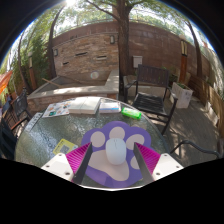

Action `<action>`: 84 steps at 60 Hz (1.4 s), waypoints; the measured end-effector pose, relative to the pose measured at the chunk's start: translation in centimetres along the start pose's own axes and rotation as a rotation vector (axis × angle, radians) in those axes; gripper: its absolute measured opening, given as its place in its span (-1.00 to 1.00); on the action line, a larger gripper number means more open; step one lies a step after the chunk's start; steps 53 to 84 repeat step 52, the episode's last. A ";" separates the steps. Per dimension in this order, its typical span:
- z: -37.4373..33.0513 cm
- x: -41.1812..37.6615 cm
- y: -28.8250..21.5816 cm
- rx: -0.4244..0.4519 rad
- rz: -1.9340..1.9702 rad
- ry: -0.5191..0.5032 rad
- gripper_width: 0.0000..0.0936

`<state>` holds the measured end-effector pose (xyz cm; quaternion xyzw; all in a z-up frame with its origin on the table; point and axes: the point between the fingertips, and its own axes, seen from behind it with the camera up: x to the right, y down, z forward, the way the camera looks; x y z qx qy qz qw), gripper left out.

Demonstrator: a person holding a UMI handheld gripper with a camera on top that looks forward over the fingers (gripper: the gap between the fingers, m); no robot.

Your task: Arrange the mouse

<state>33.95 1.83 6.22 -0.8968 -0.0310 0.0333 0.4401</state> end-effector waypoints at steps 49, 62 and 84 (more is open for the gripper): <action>-29.1 -9.3 3.5 0.118 -0.046 0.186 0.81; -29.5 -9.3 3.5 0.122 -0.043 0.193 0.81; -29.5 -9.3 3.5 0.122 -0.043 0.193 0.81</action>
